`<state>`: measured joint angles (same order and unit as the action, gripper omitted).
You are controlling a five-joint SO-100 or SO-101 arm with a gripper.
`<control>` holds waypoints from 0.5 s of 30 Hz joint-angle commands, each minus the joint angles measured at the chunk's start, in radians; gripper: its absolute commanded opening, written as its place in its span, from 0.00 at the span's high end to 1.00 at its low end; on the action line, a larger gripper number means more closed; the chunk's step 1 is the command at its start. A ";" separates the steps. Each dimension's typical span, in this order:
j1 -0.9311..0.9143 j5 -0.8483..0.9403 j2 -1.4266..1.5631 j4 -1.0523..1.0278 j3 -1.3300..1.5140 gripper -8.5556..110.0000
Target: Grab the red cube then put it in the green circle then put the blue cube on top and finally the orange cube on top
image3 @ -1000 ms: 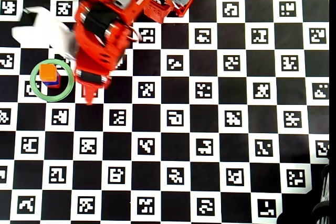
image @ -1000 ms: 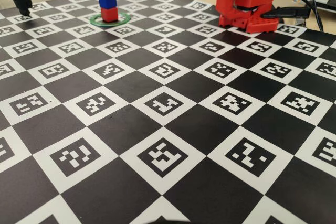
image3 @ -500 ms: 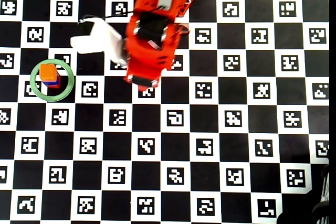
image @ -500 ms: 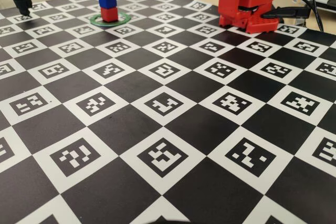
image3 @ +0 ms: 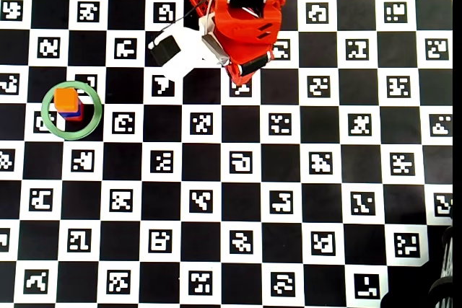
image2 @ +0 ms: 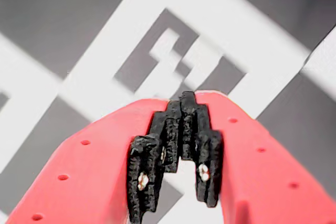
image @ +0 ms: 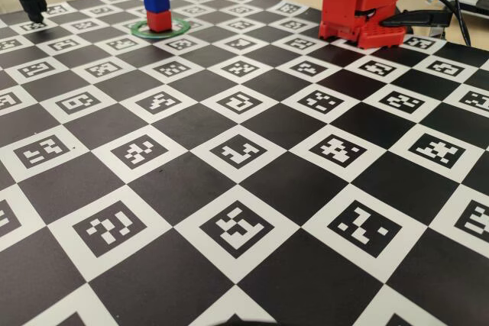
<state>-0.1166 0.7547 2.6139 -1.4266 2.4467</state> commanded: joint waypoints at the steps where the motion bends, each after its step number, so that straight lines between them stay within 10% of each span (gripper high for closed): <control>1: -0.021 0.161 0.138 0.031 0.048 0.97; 15: 0.003 0.554 0.637 0.055 0.479 0.97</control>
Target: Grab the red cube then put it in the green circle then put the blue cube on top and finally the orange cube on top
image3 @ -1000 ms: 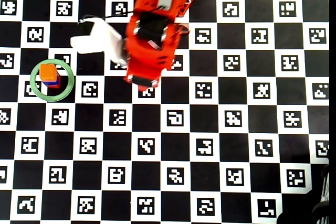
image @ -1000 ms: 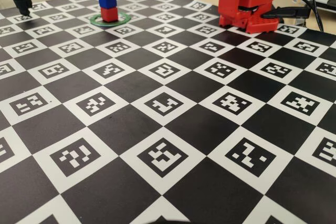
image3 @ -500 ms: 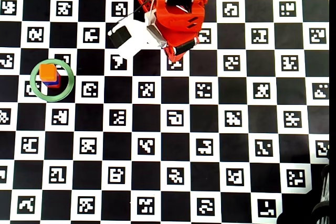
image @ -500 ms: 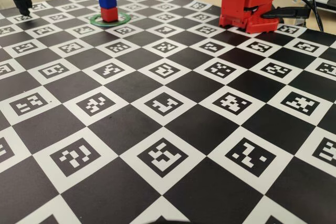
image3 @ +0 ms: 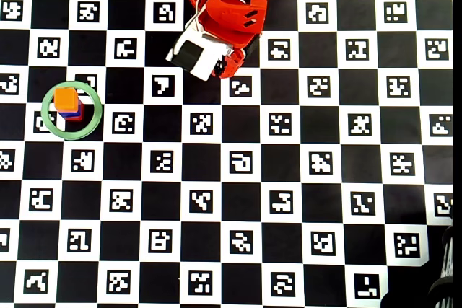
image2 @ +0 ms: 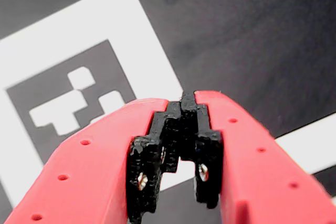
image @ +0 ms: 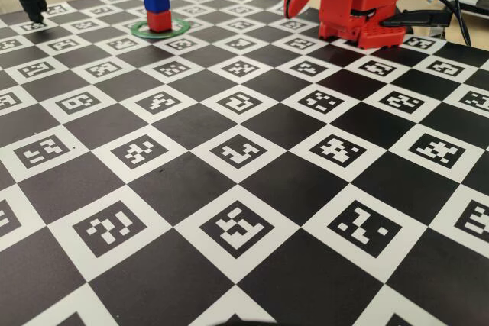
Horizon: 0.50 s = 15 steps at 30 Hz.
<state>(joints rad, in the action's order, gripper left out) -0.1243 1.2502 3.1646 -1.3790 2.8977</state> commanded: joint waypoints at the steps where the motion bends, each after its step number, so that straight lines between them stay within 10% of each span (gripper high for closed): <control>1: 0.009 0.084 0.115 -0.006 0.055 0.97; 15: 0.015 0.153 0.193 0.035 0.282 0.98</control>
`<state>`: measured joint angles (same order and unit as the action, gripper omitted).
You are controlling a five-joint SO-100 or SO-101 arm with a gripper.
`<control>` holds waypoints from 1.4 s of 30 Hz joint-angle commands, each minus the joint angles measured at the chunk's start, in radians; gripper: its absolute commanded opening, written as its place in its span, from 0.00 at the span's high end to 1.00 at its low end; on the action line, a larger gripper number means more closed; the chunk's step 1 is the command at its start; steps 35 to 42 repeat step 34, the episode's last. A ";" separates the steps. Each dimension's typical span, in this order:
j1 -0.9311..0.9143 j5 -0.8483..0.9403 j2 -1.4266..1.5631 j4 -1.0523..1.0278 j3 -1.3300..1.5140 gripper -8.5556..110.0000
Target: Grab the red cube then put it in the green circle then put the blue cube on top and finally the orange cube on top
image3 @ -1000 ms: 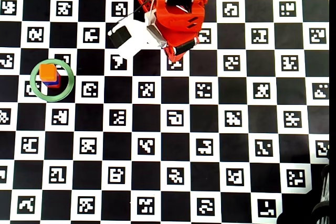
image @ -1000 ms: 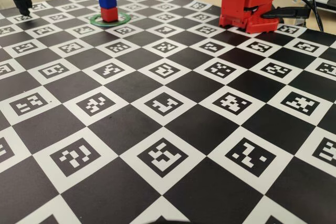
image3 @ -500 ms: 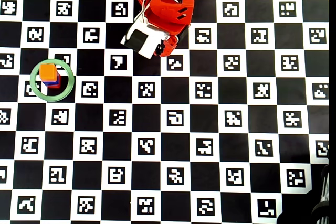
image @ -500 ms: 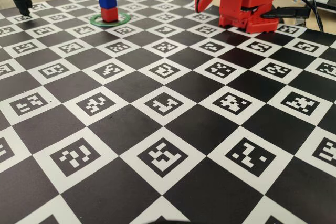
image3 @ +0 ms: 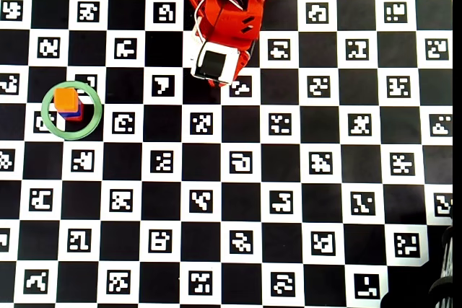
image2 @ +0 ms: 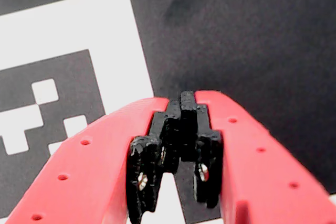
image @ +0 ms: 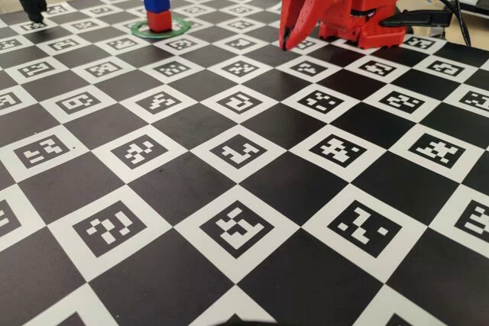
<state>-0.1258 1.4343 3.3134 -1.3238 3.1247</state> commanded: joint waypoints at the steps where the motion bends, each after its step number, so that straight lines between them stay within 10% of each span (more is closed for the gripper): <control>1: 0.018 -0.040 0.044 -0.018 0.055 0.98; 42: 0.025 -0.029 0.044 -0.018 0.057 0.98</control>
